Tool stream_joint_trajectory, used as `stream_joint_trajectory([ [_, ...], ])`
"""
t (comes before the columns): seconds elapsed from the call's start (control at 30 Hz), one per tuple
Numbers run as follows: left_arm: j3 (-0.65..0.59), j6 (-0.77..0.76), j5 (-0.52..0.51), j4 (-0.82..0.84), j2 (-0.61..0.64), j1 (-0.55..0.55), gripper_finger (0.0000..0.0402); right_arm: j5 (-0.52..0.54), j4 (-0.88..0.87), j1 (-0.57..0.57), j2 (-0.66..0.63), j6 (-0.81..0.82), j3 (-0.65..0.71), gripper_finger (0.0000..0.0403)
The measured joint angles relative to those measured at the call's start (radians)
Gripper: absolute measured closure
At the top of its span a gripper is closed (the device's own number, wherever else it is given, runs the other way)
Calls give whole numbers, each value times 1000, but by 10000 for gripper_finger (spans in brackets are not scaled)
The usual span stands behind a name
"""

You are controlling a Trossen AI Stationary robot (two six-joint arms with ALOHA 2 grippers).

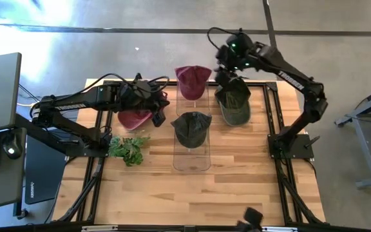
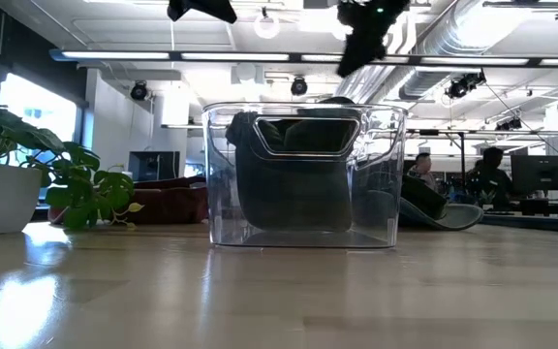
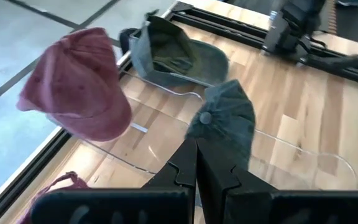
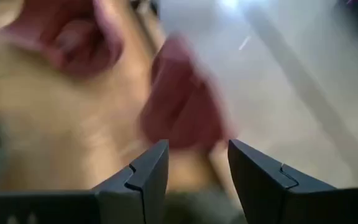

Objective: Pick & Place hat
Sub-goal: Put the black cap into the bottom transparent bin

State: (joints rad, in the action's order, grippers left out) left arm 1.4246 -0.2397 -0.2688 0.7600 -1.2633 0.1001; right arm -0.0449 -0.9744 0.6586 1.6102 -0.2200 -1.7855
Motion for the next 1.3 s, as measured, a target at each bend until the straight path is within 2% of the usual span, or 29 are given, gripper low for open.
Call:
stream_joint_trajectory([
  [0.17, 0, 67, 37, 2, 0, 0, 401, -145, -323, 34, -11, 127, 0, 258],
  [0.27, 0, 107, 43, 3, 0, 0, 401, -114, -467, 8, -12, 157, 3, 267],
  [0.37, 0, 132, 48, 8, 0, 0, 401, -46, -469, -37, -66, 208, 105, 277],
  [0.63, 0, 131, 105, 41, 0, -2, 401, -52, -87, -126, -382, 522, 729, 293],
  [0.8, 0, 132, 106, 60, 0, -2, 401, -164, 196, -164, -481, 555, 1042, 255],
  [0.9, 0, 131, 105, 59, 0, -2, 401, -169, 420, -207, -485, 495, 1172, 220],
  [1.03, 0, 113, 103, 58, 0, -2, 401, 9, 642, -276, -454, 443, 1260, 192],
  [1.13, 0, 79, 102, 58, -1, -2, 401, 166, 768, -326, -427, 391, 1285, 188],
  [1.3, -3, 50, 101, 46, -23, -2, 401, 340, 958, -367, -352, 264, 1323, 187],
])
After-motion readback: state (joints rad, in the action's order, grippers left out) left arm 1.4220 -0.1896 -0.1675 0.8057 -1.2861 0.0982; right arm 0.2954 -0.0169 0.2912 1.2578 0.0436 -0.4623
